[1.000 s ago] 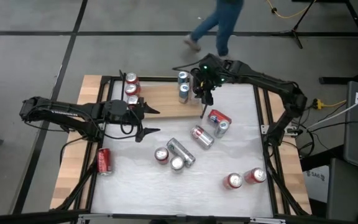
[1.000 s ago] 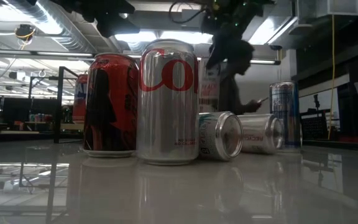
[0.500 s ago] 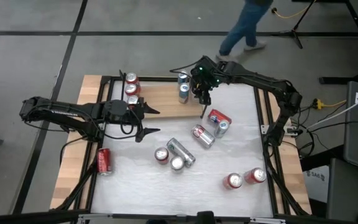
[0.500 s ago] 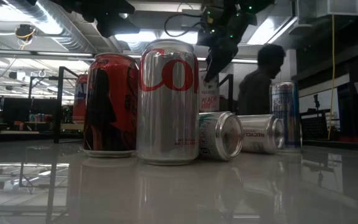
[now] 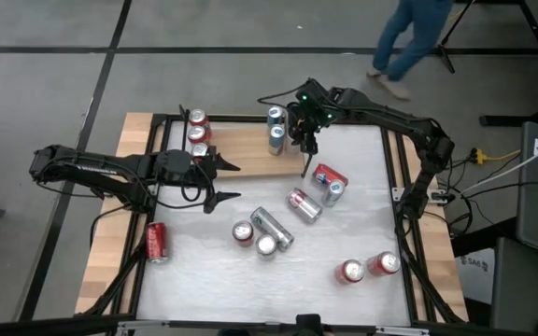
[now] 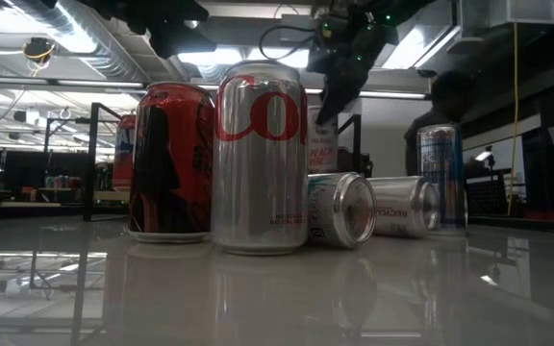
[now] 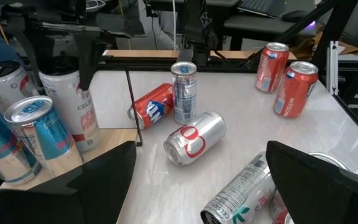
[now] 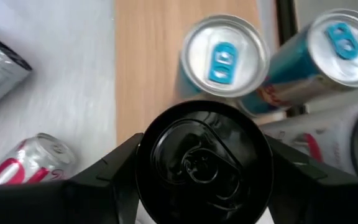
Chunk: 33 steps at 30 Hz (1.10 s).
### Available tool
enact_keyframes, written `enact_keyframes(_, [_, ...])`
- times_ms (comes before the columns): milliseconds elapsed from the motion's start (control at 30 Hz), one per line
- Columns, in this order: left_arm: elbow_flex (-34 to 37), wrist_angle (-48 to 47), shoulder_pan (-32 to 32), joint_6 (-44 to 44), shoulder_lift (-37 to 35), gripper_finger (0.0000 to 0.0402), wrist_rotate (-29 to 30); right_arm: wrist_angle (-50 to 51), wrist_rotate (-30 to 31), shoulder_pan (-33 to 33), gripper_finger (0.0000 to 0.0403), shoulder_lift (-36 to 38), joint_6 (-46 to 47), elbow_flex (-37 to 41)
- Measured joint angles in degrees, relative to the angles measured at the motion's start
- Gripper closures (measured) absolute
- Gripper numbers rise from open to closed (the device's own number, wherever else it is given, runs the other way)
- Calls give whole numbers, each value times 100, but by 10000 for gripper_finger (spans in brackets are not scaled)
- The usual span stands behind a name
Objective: Place canned beverage on shelf
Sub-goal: Put the white pink soda can on the shelf aligned with the other white pink soda can
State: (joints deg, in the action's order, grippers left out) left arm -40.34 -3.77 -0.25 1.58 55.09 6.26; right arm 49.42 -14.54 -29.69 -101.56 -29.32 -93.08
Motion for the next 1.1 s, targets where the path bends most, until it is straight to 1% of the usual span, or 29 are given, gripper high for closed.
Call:
enact_keyframes(433, [0, 0, 0, -2, 2, 50, 0, -10, -18, -86, 157, 0, -129, 0])
enact_keyframes(667, [-2, -2, -4, -2, 0, 50, 0, -10, -292, -271, 157, 0, -114, -2])
enact_keyframes(1100, [-2, 0, -4, -4, 1, 50, 0, -9, -304, -299, 156, 0, -110, -2])
